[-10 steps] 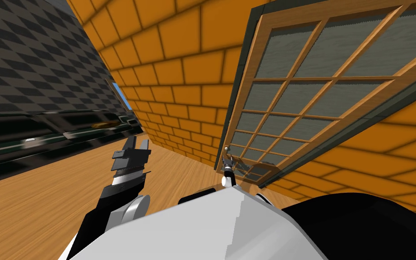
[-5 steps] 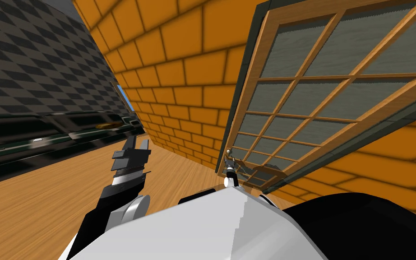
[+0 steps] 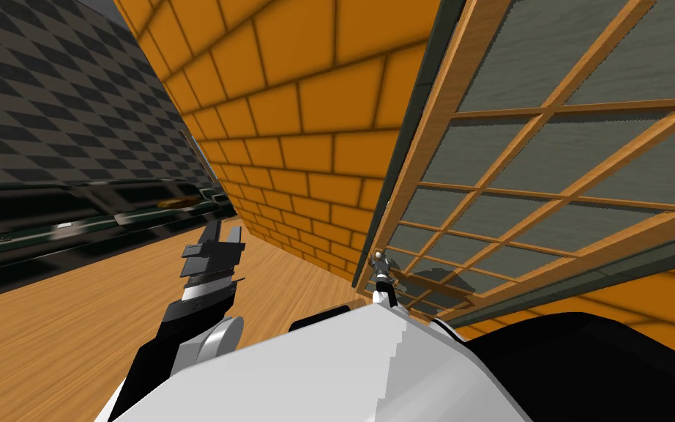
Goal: Pull the door open
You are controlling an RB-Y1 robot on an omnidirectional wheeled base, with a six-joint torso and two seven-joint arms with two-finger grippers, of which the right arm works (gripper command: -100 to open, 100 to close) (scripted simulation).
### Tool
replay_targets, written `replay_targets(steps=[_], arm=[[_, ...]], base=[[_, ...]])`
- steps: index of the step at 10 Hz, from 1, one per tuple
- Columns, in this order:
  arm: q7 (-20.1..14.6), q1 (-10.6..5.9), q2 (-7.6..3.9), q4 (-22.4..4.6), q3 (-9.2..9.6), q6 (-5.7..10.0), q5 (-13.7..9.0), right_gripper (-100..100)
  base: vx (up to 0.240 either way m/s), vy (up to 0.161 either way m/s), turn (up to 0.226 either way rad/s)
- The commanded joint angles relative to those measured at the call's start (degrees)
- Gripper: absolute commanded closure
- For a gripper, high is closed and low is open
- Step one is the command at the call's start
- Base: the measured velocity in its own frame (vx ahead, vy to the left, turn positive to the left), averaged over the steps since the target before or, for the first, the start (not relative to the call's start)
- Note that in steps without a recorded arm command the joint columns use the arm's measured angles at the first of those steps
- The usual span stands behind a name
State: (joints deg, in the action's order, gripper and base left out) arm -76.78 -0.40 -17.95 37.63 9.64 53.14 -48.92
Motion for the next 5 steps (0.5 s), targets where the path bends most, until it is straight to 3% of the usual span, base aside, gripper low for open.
replay_targets(steps=[1, 3, 4, 5], arm=[[-1.68, 0.12, -0.97, -1.18, 0.25, 0.53, 0.02, -100], [-1.80, 0.06, -1.11, -1.44, 0.31, 0.53, 0.06, -100], [-1.80, 0.06, -1.11, -1.44, 0.31, 0.53, 0.06, 100], [-1.80, 0.06, -1.11, -1.44, 0.31, 0.53, 0.06, 100]], base=[[0.154, -0.029, 0.032], [0.076, -0.015, 0.012], [0.000, 0.000, 0.000], [-0.019, 0.001, -0.005]])
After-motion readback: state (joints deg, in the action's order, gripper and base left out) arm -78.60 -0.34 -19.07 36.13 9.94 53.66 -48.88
